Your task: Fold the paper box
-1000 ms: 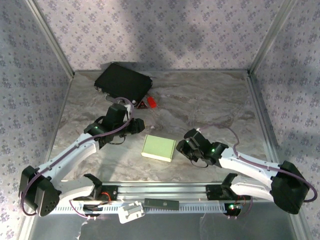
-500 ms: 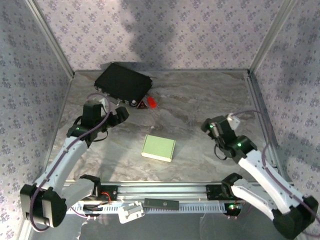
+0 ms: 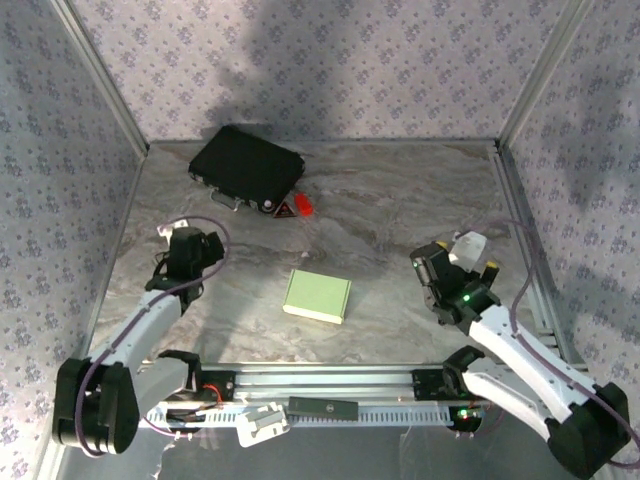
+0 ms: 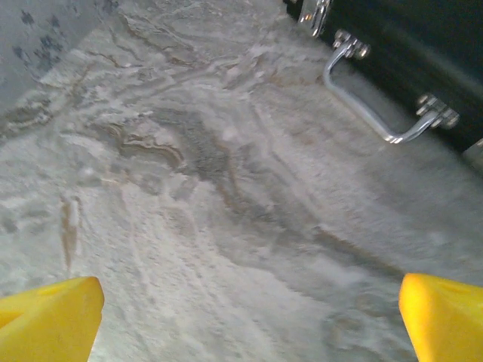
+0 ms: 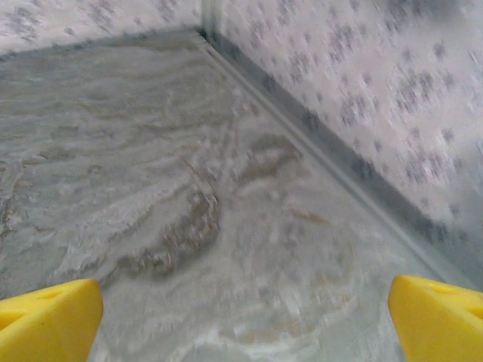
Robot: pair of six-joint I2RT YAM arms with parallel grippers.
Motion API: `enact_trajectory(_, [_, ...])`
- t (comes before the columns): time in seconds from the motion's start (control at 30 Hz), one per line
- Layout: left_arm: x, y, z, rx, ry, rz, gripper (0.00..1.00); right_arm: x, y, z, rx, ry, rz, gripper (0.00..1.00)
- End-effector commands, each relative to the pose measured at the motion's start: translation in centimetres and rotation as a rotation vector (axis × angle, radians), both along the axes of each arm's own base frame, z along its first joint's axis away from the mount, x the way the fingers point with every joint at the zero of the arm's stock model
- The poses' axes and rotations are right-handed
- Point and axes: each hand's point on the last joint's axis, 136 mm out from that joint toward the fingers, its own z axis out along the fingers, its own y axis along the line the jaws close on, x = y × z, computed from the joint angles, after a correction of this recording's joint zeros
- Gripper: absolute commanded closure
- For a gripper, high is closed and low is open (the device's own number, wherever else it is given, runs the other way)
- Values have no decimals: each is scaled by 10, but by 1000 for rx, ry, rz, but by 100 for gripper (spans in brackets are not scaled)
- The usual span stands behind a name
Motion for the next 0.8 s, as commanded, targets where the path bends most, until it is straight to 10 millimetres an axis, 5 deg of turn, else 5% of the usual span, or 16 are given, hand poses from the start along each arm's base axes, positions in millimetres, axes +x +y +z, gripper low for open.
enact_trajectory(0.0, [29,14,28,227,-102,-60,0,29,-11,-4,-64,-82,28,1])
enact_trajectory(0.2, [53,5,-16,198,-26,-199,0,44,-48,-32,51,-11,-18,1])
enact_trajectory(0.4, [74,0,-9,205,-108,-230,0,75,-36,-73,87,64,188,1])
enact_trajectory(0.53, [84,-3,-17,165,-150,-252,0,103,-34,-68,68,30,259,1])
enact_trajectory(0.6, [79,12,-30,103,-177,-204,0,116,-29,-64,56,-3,323,1])
enact_trajectory(0.77, [77,17,-27,82,-221,-186,0,126,-6,-75,75,-76,485,1])
